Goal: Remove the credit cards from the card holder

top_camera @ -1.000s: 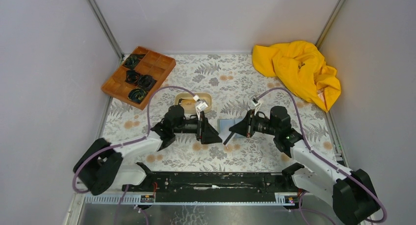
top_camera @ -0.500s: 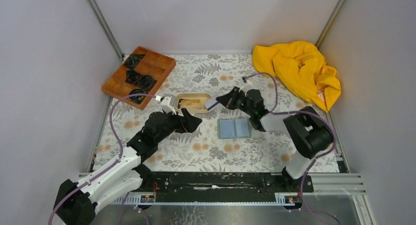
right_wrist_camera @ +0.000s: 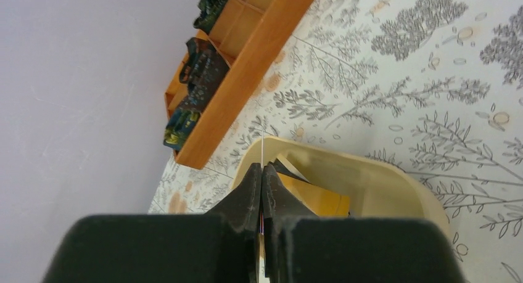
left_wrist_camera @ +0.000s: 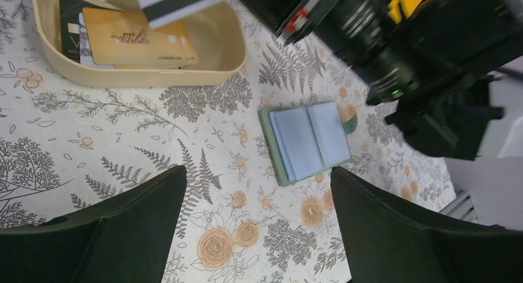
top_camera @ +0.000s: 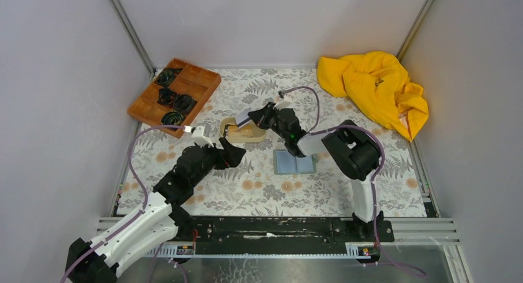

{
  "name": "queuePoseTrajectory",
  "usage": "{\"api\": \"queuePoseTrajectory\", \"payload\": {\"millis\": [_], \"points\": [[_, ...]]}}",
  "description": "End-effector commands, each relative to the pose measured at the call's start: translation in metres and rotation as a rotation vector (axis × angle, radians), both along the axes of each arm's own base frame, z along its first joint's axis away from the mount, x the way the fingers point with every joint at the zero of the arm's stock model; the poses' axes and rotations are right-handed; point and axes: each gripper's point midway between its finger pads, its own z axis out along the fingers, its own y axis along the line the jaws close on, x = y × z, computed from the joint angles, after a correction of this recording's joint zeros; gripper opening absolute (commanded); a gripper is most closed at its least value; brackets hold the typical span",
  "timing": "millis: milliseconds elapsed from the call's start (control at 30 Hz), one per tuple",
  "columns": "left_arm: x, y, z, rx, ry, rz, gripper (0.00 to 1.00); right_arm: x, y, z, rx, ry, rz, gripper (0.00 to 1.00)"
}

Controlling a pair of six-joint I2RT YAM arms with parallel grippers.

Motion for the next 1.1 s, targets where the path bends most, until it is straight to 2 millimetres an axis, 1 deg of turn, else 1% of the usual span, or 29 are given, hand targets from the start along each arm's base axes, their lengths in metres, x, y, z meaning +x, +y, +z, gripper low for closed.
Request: {"api": "queuePoseTrajectory", "payload": {"millis": [0, 33, 167, 333, 567, 667, 767, 800, 867, 933, 1000, 1067], "points": [[0.004, 0.016, 0.008, -0.015, -0.022, 0.086, 0.94, 0.007, 0.016, 0.014, 0.019, -0.052, -0.045, 0.0], [0.003, 0.016, 0.009, -0.018, -0.028, 0.086, 0.94, 0.005, 0.019, 0.009, 0.006, -0.045, -0.042, 0.0], [0.001, 0.02, 0.006, -0.003, -0.02, 0.094, 0.94, 0.004, 0.027, 0.003, -0.007, -0.04, -0.039, 0.0], [-0.002, 0.023, 0.005, 0.0, -0.02, 0.095, 0.94, 0.004, 0.03, -0.005, -0.015, -0.024, -0.045, 0.0], [-0.002, 0.025, 0.001, 0.008, -0.016, 0.098, 0.94, -0.005, 0.034, -0.021, -0.075, 0.016, -0.059, 0.0], [-0.003, 0.025, -0.001, 0.008, -0.011, 0.099, 0.94, -0.011, 0.038, -0.025, -0.085, 0.023, -0.053, 0.0], [-0.003, 0.027, -0.003, 0.011, -0.003, 0.11, 0.95, -0.011, 0.043, -0.027, -0.09, 0.028, -0.049, 0.0], [-0.003, 0.028, -0.004, 0.013, -0.001, 0.111, 0.96, -0.011, 0.044, -0.029, -0.093, 0.031, -0.047, 0.04], [-0.002, 0.029, -0.004, 0.018, 0.0, 0.116, 0.97, -0.01, 0.046, -0.028, -0.093, 0.031, -0.044, 0.18], [-0.002, 0.03, -0.005, 0.024, 0.002, 0.117, 0.97, -0.01, 0.048, -0.025, -0.091, 0.026, -0.038, 0.31], [-0.002, 0.03, -0.005, 0.024, 0.003, 0.118, 0.97, -0.01, 0.047, -0.023, -0.106, 0.018, -0.037, 0.4], [-0.002, 0.029, -0.007, 0.026, 0.006, 0.114, 0.97, -0.01, 0.042, -0.021, -0.134, 0.016, -0.051, 0.44]]}}
